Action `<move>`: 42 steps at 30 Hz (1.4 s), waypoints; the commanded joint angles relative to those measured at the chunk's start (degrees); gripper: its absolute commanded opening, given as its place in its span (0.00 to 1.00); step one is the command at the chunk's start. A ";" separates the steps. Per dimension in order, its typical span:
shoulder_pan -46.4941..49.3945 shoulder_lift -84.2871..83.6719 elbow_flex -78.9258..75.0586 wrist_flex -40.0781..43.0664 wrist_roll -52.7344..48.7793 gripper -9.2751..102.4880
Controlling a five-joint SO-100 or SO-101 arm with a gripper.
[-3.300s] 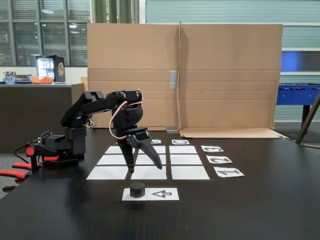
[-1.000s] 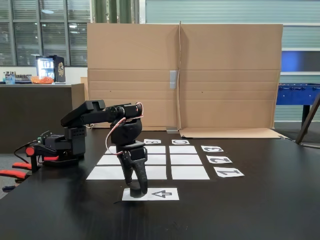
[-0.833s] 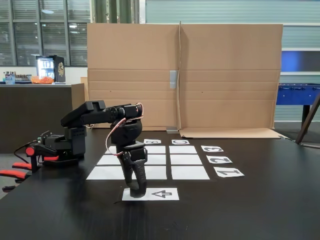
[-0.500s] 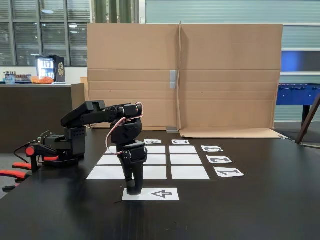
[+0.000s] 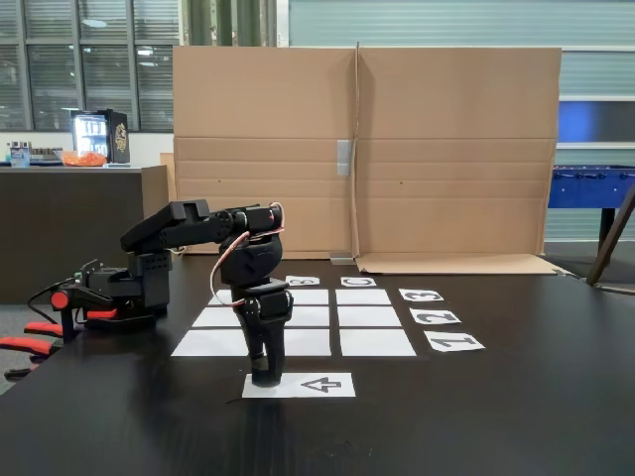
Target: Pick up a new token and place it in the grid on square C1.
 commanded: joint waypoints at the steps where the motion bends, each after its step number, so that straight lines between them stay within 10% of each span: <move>1: -0.26 7.12 -1.23 0.09 -0.97 0.08; 42: -20.13 12.66 3.52 -2.99 0.70 0.08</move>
